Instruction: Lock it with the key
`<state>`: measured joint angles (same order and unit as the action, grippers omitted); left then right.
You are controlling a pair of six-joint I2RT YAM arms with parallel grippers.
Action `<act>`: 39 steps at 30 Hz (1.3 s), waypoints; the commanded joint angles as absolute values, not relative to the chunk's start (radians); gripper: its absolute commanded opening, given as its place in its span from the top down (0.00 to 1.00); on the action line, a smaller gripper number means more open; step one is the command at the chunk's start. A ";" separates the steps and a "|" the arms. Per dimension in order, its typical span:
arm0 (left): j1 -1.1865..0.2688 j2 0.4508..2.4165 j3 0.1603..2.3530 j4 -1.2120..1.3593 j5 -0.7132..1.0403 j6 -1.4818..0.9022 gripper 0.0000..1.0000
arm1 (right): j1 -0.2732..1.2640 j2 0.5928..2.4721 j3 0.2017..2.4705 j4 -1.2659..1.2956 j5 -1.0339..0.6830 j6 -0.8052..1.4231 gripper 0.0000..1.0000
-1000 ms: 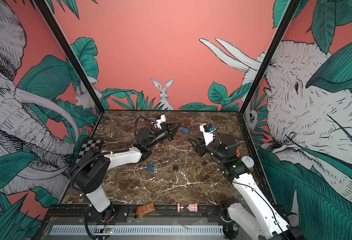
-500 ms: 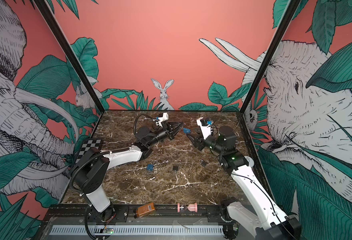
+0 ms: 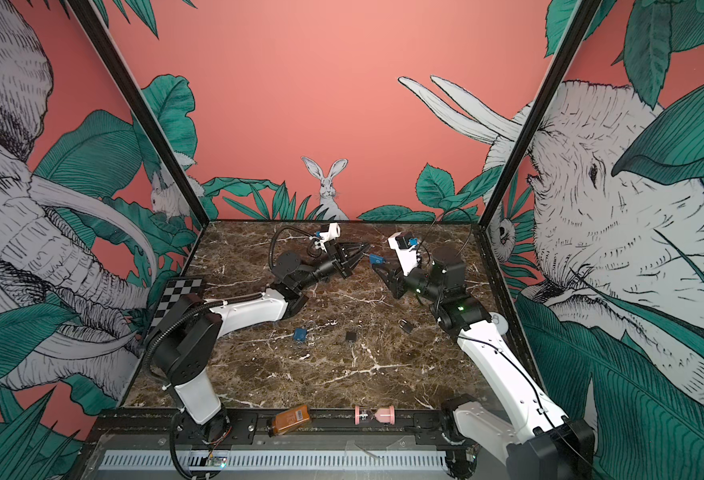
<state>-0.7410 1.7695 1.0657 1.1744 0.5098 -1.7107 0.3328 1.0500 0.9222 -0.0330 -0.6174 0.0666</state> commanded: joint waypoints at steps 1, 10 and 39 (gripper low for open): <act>-0.752 1.770 1.100 1.253 0.528 -1.740 1.00 | 0.331 1.035 0.929 0.016 -0.612 0.074 0.64; -0.757 1.769 1.102 1.250 0.526 -1.738 1.00 | 0.330 1.026 0.937 -0.001 -0.608 0.063 0.71; -0.597 1.581 1.229 0.091 0.452 -0.416 0.04 | 0.322 1.050 1.032 -0.389 -0.502 0.426 1.00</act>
<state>-0.5888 1.6596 1.2160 0.2672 0.5171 -0.6895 0.3264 1.0691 1.0039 -0.3035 -0.5430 0.3592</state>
